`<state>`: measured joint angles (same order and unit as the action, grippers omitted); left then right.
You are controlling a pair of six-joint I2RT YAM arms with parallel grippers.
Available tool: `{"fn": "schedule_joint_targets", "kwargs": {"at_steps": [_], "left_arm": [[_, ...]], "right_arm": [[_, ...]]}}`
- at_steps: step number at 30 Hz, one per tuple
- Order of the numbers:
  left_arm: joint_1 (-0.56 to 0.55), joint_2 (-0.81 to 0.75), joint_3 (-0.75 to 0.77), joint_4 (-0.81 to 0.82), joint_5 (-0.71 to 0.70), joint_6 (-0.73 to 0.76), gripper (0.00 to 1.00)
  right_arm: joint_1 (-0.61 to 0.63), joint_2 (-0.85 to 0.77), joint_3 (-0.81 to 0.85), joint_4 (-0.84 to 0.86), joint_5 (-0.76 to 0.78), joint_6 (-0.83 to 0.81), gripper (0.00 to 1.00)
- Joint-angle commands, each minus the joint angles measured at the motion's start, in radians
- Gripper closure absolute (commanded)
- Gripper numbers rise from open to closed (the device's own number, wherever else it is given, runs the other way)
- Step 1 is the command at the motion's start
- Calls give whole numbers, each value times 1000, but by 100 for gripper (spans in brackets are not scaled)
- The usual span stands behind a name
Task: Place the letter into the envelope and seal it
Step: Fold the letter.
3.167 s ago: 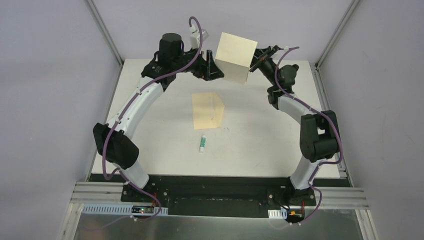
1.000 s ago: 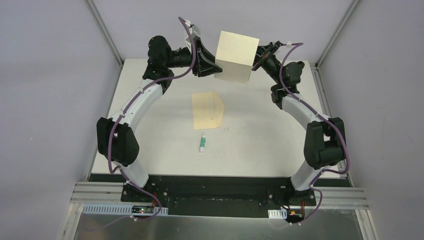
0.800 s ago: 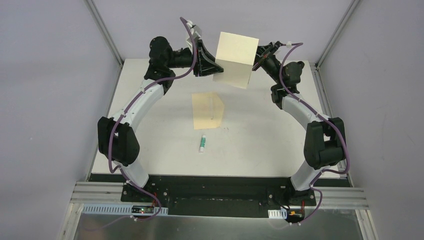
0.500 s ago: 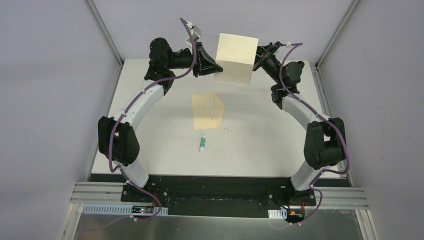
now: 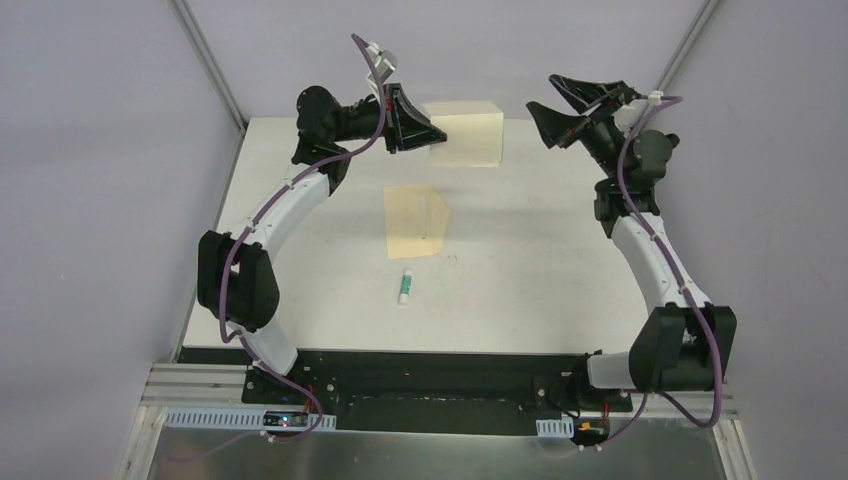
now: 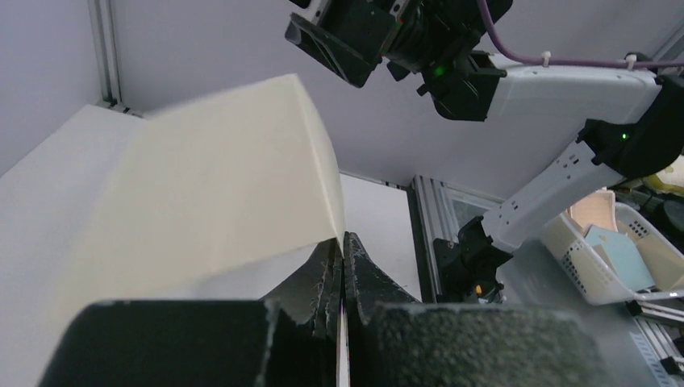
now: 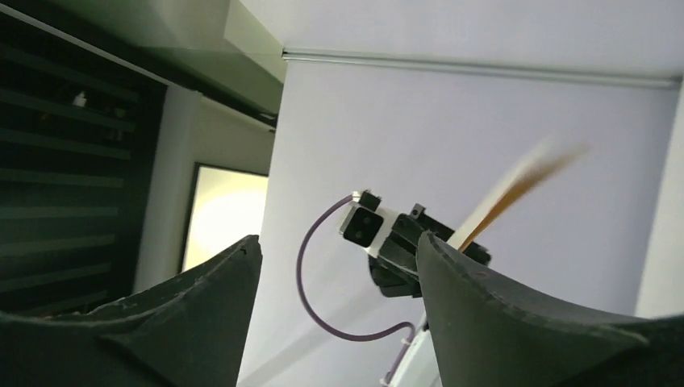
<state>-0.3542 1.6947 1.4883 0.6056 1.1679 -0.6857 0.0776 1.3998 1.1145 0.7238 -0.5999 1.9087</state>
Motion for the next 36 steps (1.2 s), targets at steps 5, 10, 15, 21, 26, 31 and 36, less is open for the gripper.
{"fn": "schedule_joint_targets", "kwargs": {"at_steps": [5, 10, 15, 21, 26, 31, 36], "left_arm": [[-13, -28, -10, 190, -150, -228, 100], [-41, -83, -31, 31, -349, -225, 100], [-72, -100, -38, 5, -499, -299, 100], [-99, -118, -59, -9, -658, -384, 100], [-129, -112, -67, -10, -732, -437, 100], [-151, -106, -68, -17, -774, -472, 100], [-165, -95, -70, -25, -790, -499, 100]], "right_arm": [[-33, -192, -7, -333, 7, -426, 17], [5, -259, -19, -428, 7, -426, 17], [89, -267, -8, -493, 7, -426, 17], [105, -274, -41, -486, 7, -426, 17], [145, -237, -34, -418, 245, -715, 12], [169, -194, -23, -359, 297, -696, 19], [185, -135, -20, -255, 309, -628, 28]]}}
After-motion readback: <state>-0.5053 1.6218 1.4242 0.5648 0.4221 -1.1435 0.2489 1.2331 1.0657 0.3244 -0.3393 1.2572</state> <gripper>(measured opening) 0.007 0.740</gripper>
